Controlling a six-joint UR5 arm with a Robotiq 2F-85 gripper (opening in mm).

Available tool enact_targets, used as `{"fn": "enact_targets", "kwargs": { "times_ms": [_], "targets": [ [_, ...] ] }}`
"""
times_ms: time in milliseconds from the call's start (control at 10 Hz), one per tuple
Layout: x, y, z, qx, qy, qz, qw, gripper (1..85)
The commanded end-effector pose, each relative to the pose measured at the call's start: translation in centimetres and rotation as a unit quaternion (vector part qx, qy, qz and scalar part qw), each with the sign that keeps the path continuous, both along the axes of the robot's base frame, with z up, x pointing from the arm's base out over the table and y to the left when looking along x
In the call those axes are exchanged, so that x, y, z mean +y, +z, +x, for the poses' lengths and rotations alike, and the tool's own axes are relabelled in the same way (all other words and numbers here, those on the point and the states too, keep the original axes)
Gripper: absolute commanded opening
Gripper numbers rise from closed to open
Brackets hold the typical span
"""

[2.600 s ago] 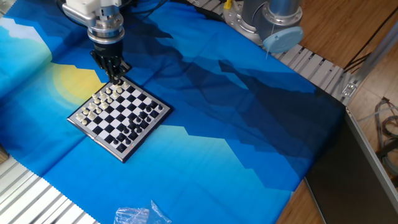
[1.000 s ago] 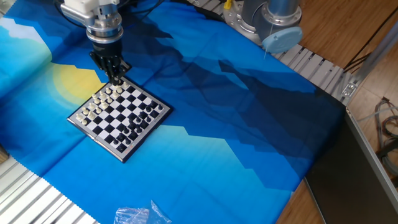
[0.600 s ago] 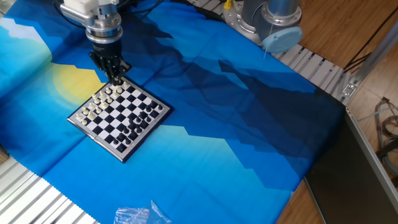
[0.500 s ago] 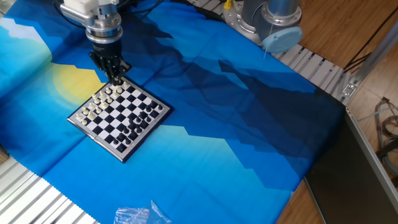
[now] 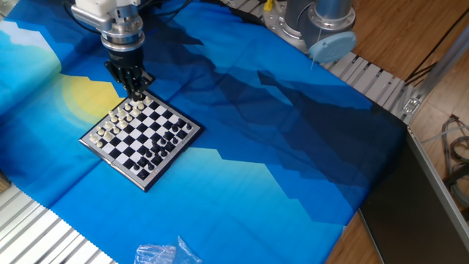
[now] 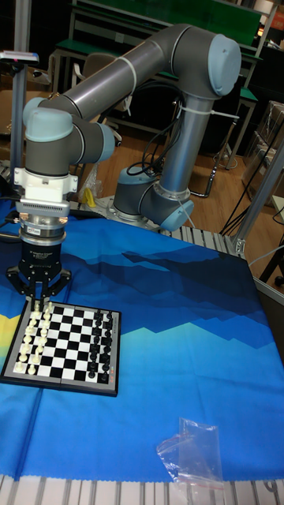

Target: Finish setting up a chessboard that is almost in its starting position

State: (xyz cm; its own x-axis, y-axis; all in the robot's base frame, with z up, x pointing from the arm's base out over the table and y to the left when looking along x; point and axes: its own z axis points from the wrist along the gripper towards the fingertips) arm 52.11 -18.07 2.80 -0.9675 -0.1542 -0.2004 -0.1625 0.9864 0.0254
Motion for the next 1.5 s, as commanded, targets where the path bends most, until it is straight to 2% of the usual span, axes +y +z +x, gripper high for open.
{"fn": "enact_targets", "kwargs": {
  "times_ms": [0, 1400],
  "targets": [
    [-0.02, 0.18, 0.16, -0.003, -0.003, 0.003, 1.0, 21.3],
    [0.33, 0.85, 0.23, -0.003, -0.003, 0.001, 1.0, 22.0]
  ]
}}
